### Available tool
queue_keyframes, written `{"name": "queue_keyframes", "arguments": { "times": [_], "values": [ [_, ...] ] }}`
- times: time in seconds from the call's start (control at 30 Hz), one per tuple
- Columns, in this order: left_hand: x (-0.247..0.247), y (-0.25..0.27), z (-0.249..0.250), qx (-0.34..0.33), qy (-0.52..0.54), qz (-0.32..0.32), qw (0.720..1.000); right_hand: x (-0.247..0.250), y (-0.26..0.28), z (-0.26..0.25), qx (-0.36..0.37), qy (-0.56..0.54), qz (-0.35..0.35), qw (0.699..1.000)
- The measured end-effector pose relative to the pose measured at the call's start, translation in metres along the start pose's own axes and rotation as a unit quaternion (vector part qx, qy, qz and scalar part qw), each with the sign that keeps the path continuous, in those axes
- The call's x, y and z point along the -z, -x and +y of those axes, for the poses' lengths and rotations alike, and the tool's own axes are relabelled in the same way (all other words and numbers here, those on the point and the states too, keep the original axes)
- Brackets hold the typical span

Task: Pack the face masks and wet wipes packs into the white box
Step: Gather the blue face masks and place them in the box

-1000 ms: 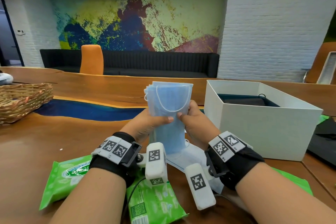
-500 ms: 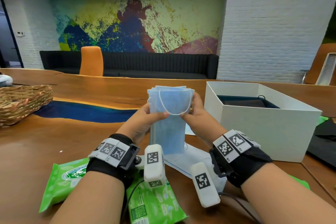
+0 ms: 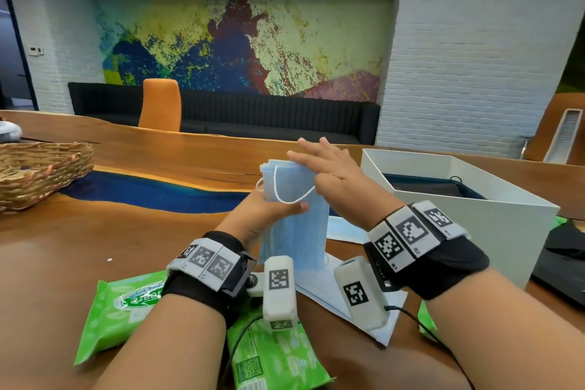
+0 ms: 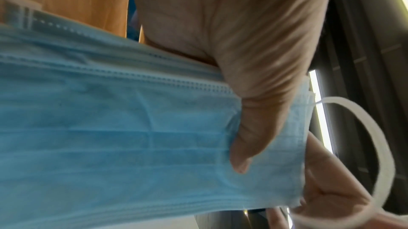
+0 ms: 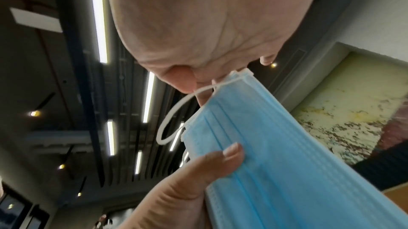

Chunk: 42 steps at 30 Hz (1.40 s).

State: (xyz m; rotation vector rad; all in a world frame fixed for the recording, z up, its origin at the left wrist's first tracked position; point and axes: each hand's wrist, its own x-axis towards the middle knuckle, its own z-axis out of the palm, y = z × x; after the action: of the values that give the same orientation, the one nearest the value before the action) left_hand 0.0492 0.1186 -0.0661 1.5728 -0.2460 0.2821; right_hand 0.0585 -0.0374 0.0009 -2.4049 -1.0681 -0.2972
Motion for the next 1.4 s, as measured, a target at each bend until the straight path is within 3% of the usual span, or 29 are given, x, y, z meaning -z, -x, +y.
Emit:
{"name": "queue_keyframes", "arguments": {
  "times": [0.17, 0.27, 0.43, 0.63, 0.77, 0.97, 1.2, 1.4],
  "values": [
    [0.000, -0.002, -0.002, -0.016, -0.025, 0.008, 1.000, 0.005, -0.004, -0.010, 0.004, 0.179, -0.038, 0.983],
    [-0.002, -0.002, 0.000, -0.041, -0.048, -0.020, 0.998, 0.000, -0.005, -0.013, 0.015, 0.206, -0.048, 0.977],
    [-0.002, -0.001, 0.001, -0.046, 0.004, -0.008, 0.999, -0.001, -0.011, -0.014, 0.054, 0.222, -0.018, 0.973],
    [0.000, 0.000, -0.003, 0.003, 0.009, -0.035, 0.999, 0.005, -0.017, -0.003, -0.011, 0.120, 0.024, 0.992],
    [-0.004, 0.000, 0.007, 0.012, -0.047, -0.057, 0.997, 0.030, -0.013, -0.001, -0.029, 0.019, 0.109, 0.993],
    [-0.013, 0.002, 0.029, 0.005, -0.086, -0.047, 0.995, 0.093, 0.009, 0.025, -0.086, -0.054, 0.234, 0.967],
    [-0.048, -0.019, 0.088, 0.016, -0.074, -0.015, 0.997, 0.137, 0.044, 0.068, -0.203, -0.137, 0.225, 0.943],
    [-0.097, -0.044, 0.116, 0.025, -0.062, 0.023, 0.997, 0.149, 0.061, 0.116, -0.284, -0.279, 0.267, 0.877]
  ]
}}
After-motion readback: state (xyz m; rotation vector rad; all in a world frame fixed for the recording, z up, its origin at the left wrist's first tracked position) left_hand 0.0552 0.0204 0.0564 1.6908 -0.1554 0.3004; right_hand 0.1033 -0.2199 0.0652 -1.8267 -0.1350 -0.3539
